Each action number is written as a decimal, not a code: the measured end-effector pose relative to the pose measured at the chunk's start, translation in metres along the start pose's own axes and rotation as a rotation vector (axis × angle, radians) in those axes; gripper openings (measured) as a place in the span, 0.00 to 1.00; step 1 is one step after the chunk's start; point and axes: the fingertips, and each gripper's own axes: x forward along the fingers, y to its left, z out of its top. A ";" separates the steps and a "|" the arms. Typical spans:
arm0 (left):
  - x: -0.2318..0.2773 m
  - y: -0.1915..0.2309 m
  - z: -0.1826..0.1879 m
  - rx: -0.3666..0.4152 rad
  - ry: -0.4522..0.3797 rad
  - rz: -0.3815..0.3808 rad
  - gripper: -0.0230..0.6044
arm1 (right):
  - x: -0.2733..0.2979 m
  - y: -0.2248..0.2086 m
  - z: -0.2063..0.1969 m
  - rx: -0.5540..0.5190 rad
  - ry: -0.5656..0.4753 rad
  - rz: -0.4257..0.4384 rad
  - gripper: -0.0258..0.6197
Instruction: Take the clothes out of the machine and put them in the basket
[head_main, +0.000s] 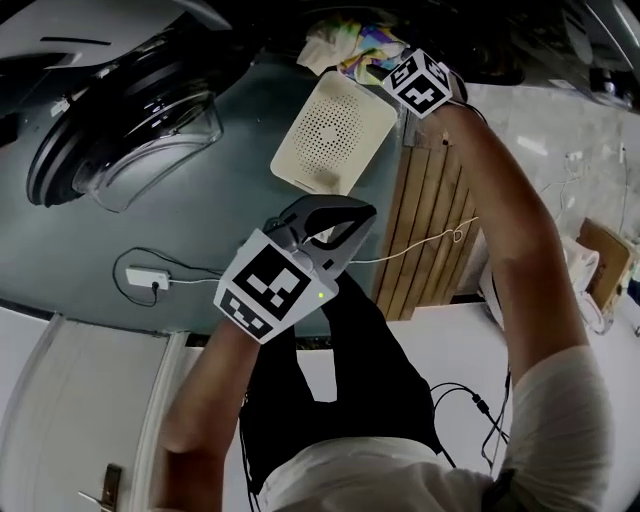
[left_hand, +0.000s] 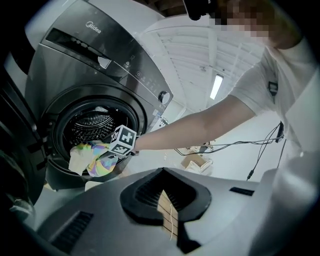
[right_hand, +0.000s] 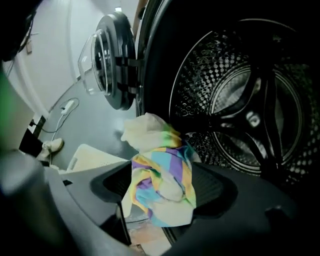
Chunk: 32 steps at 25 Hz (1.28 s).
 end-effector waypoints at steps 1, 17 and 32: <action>0.000 0.003 -0.001 -0.008 -0.007 0.000 0.03 | 0.005 -0.003 0.000 -0.041 0.011 0.006 0.60; 0.008 0.035 -0.011 -0.010 -0.036 0.016 0.03 | 0.083 -0.017 0.000 -0.237 0.052 0.088 0.66; 0.018 0.054 -0.024 0.001 -0.052 0.007 0.03 | 0.110 0.007 -0.020 -0.176 0.079 0.179 0.44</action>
